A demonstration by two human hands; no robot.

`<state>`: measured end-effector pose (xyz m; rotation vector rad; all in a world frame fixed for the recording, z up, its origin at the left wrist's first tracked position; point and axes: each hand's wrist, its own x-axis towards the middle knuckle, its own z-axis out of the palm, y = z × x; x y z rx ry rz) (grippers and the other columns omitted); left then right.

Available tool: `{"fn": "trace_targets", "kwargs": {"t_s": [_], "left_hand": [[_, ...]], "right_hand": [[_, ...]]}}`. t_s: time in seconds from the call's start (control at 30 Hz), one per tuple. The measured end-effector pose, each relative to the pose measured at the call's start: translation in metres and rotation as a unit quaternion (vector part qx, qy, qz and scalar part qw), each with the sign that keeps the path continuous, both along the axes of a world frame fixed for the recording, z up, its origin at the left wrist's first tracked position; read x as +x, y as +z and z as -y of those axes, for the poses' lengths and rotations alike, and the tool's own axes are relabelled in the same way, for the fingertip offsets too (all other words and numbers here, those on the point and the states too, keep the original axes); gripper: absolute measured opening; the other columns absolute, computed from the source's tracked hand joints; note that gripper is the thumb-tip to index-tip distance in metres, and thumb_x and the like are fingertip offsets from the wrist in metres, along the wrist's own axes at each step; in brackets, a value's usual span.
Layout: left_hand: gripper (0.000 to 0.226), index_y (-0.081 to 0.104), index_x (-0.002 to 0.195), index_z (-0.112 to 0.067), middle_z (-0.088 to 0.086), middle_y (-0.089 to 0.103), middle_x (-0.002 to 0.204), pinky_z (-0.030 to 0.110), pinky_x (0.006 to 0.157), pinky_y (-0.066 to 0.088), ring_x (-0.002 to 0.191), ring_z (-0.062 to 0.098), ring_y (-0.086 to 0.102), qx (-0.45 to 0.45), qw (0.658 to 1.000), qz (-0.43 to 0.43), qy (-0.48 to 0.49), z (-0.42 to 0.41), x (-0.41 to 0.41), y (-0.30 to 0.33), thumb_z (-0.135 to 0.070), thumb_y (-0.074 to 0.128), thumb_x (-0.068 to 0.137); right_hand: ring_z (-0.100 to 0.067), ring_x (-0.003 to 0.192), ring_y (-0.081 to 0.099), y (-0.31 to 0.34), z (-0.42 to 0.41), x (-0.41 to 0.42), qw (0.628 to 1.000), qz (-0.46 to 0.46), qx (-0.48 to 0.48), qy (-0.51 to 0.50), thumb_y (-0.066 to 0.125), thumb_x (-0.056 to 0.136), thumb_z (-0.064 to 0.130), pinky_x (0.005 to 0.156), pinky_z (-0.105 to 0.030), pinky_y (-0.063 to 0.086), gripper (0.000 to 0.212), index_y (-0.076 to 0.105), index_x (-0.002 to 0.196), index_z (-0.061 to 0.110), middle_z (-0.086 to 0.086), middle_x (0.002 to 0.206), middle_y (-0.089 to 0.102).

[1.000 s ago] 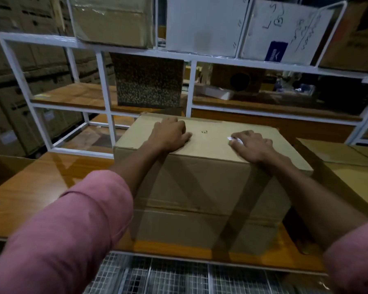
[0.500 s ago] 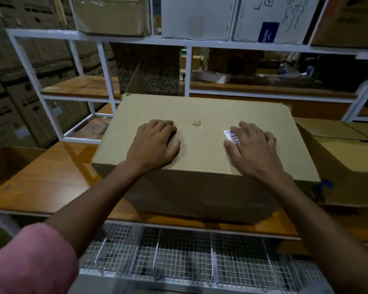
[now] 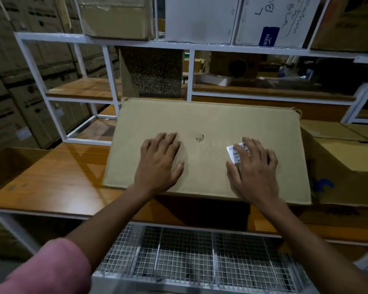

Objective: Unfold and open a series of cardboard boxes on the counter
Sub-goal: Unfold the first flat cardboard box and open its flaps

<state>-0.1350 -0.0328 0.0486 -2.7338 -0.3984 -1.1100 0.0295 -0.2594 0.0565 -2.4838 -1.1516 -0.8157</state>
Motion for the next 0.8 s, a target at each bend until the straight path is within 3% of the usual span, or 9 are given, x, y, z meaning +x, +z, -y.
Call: {"fn": "trace_targets", "kwargs": {"t_s": [0.13,0.3,0.47,0.63,0.8], "left_hand": [[0.063,0.047,0.142,-0.018,0.01,0.034,0.158,0.052,0.112,0.023,0.141,0.036,0.032,-0.003,0.999,-0.045,0.031,-0.004,0.008,-0.034,-0.052,0.054,0.089],[0.066,0.046,0.142,-0.023,0.009,0.034,0.155,0.051,0.111,0.02,0.14,0.035,0.03,-0.007,0.996,-0.063,0.059,-0.008,0.02,-0.052,-0.057,0.057,0.087],[0.07,0.045,0.143,-0.026,0.007,0.032,0.153,0.052,0.105,0.027,0.136,0.034,0.031,-0.018,0.994,-0.079,0.068,-0.018,0.024,-0.075,-0.061,0.061,0.085],[0.076,0.043,0.139,-0.026,0.008,0.036,0.142,0.048,0.091,0.034,0.117,0.036,0.041,-0.048,0.992,-0.09,0.068,-0.023,0.028,-0.091,-0.055,0.074,0.076],[0.066,0.04,0.137,-0.024,0.009,0.039,0.138,0.047,0.092,0.033,0.119,0.033,0.04,-0.037,0.995,-0.066,0.064,-0.021,0.035,-0.088,-0.052,0.067,0.084]], "right_hand": [[-0.034,0.147,0.025,-0.041,-0.007,0.002,1.0,0.003,0.008,-0.005,0.045,0.093,0.046,0.116,-0.058,0.016,0.056,0.048,0.141,0.016,-0.013,0.156,0.032],[-0.037,0.146,0.026,-0.064,-0.015,0.007,1.0,0.017,0.004,-0.017,0.052,0.091,0.044,0.116,-0.059,0.015,0.055,0.05,0.14,0.02,-0.015,0.152,0.034],[-0.037,0.141,0.032,-0.081,-0.02,0.014,1.0,0.012,-0.02,-0.02,0.062,0.087,0.043,0.112,-0.057,0.021,0.057,0.048,0.139,0.023,-0.014,0.149,0.037],[-0.036,0.123,0.041,-0.098,-0.023,0.019,1.0,-0.016,-0.01,-0.01,0.074,0.079,0.032,0.099,-0.054,0.032,0.06,0.053,0.134,0.02,-0.012,0.135,0.043],[-0.03,0.115,0.043,-0.1,-0.032,0.02,1.0,0.003,0.01,0.019,0.067,0.085,0.03,0.091,-0.047,0.033,0.045,0.058,0.128,0.018,-0.011,0.125,0.049]]}}
